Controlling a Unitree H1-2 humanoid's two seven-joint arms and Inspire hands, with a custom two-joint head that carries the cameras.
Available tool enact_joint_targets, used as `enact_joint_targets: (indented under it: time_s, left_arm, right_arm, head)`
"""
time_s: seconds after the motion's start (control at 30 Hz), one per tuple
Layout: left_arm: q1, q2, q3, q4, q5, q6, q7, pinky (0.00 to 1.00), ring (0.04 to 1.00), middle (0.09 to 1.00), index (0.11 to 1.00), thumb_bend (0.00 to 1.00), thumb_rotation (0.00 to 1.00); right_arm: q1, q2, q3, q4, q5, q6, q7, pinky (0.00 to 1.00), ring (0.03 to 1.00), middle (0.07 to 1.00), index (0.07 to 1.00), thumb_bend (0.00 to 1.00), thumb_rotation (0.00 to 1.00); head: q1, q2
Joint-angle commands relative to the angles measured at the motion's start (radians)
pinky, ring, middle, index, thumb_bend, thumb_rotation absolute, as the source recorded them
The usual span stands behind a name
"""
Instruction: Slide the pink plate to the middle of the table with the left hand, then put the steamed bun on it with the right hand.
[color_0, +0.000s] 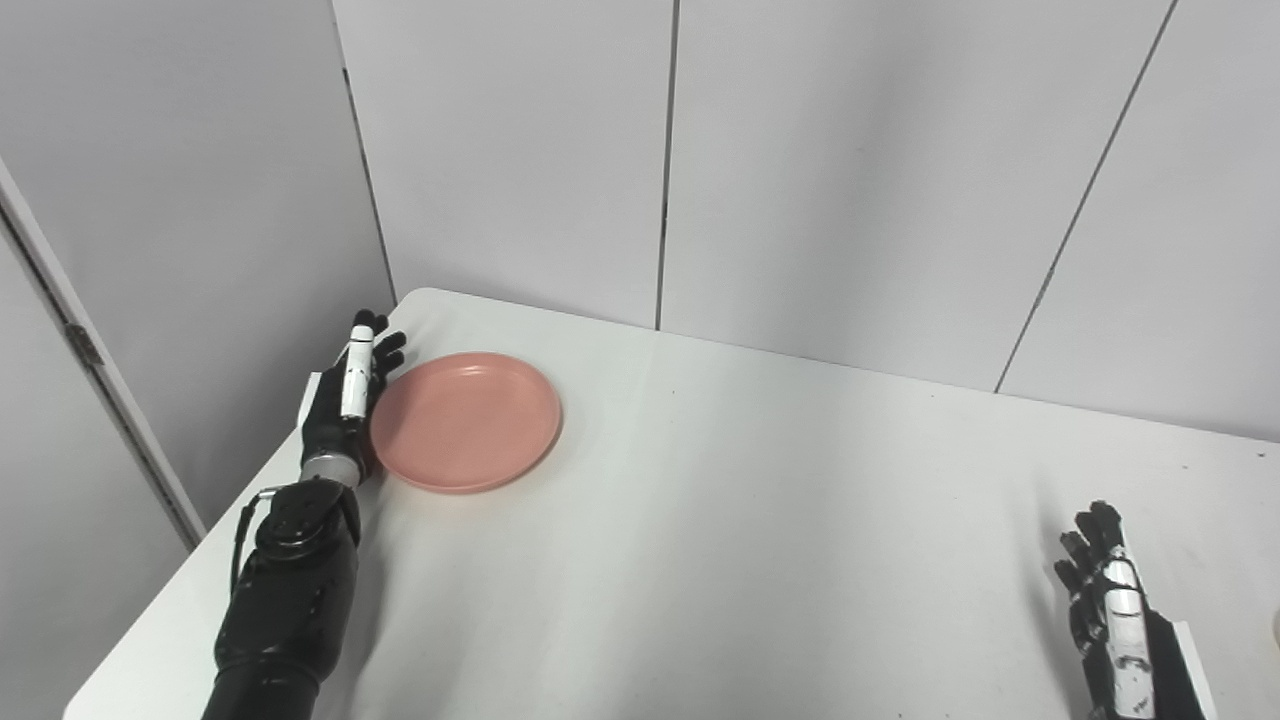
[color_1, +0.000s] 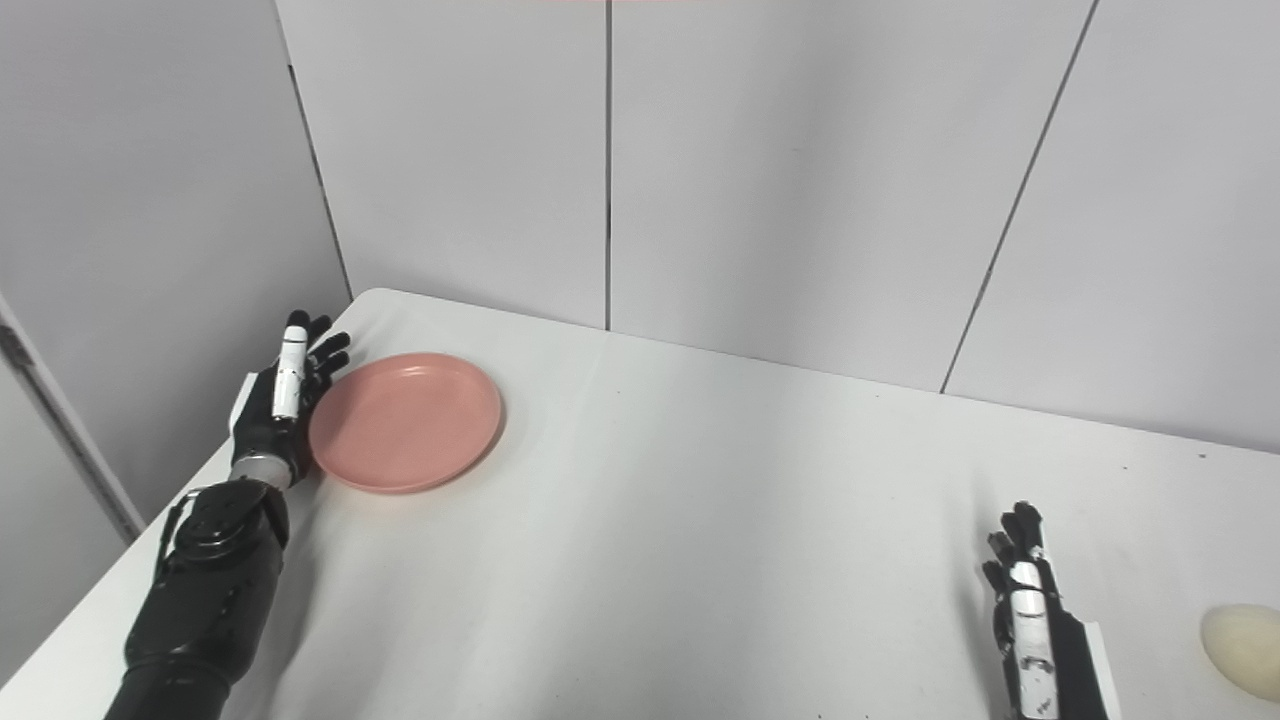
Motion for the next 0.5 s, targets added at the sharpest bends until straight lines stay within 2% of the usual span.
enact_joint_targets:
  time_s: [0.0,0.2,0.47]
  left_arm:
    - [-0.021,0.0,-0.019,-0.022,-0.031,0.052,-0.057,1.0,0.932,0.894,0.897,0.68,0.99]
    - [-0.023,-0.019,-0.022,-0.049,-0.09,0.107,-0.102,0.91,0.89,0.883,0.881,0.7,0.95]
    - [-0.034,-0.075,-0.043,-0.051,-0.164,0.083,-0.189,0.87,0.839,0.847,0.844,0.72,0.91]
  right_arm:
    - [-0.017,-0.004,-0.006,-0.031,0.003,-0.021,0.0,1.0,1.0,1.0,1.0,0.34,1.0]
    - [-0.019,-0.006,-0.006,-0.032,0.01,-0.017,0.005,1.0,1.0,1.0,1.0,0.35,0.98]
    - [-0.018,-0.004,-0.003,-0.035,-0.001,-0.017,0.0,1.0,1.0,1.0,1.0,0.35,0.98]
  head:
    - [0.0,0.001]
    - [-0.001,0.002]
    - [-0.003,0.004]
